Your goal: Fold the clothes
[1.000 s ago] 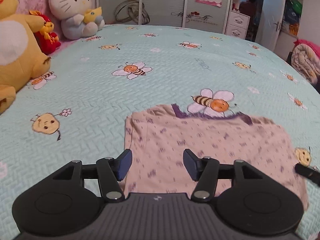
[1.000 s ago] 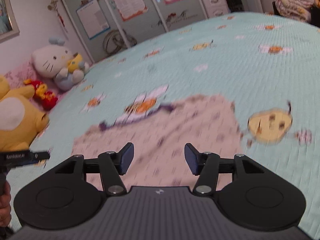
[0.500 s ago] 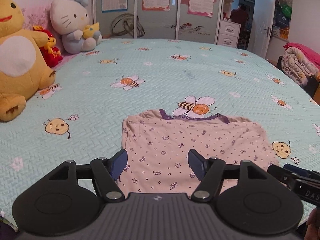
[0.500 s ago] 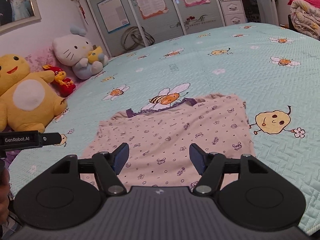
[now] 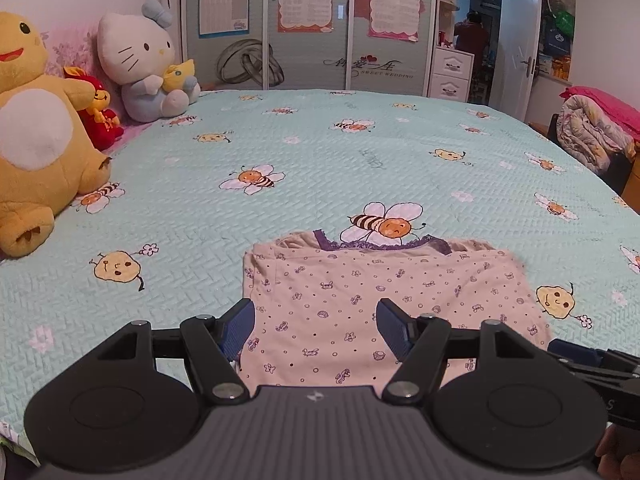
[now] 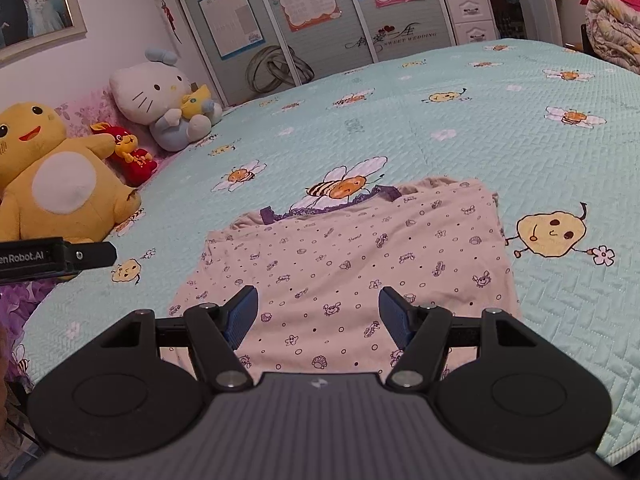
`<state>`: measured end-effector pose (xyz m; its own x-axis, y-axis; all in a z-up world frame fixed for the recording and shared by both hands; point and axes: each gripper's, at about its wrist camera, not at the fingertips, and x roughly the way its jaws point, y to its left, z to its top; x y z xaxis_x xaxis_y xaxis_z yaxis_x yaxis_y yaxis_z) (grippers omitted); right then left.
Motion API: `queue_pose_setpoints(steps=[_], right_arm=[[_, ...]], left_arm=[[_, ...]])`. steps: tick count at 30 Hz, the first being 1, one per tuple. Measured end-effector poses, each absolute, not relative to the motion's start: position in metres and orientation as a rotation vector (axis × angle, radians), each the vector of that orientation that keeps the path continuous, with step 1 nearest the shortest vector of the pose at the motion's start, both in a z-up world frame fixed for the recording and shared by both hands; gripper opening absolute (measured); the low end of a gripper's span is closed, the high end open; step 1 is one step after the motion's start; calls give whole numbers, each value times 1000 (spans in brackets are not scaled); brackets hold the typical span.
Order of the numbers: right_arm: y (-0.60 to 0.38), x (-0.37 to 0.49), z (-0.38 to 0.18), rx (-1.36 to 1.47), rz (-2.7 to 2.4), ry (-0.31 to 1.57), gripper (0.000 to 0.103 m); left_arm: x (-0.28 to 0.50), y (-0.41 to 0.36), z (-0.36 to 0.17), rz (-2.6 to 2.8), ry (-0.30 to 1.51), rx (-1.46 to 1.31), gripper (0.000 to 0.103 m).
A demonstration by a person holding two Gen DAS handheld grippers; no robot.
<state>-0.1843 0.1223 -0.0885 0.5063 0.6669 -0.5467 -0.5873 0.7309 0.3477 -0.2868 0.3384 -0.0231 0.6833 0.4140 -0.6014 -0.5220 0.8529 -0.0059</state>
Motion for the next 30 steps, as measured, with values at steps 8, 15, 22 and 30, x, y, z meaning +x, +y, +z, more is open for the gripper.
queue_pose_setpoints(steps=[8, 15, 22, 30], right_arm=[[122, -180, -95, 113, 748, 743, 68], [133, -177, -118, 83, 727, 803, 69], [149, -173, -134, 9, 712, 858, 69], [221, -158, -115, -41, 800, 873, 69]], left_arm=[[-280, 339, -29, 515, 643, -187, 71], [-284, 364, -55, 517, 653, -263, 71], [-344, 442, -120, 528, 645, -658, 71], [-368, 460, -160, 550, 627, -814, 71]])
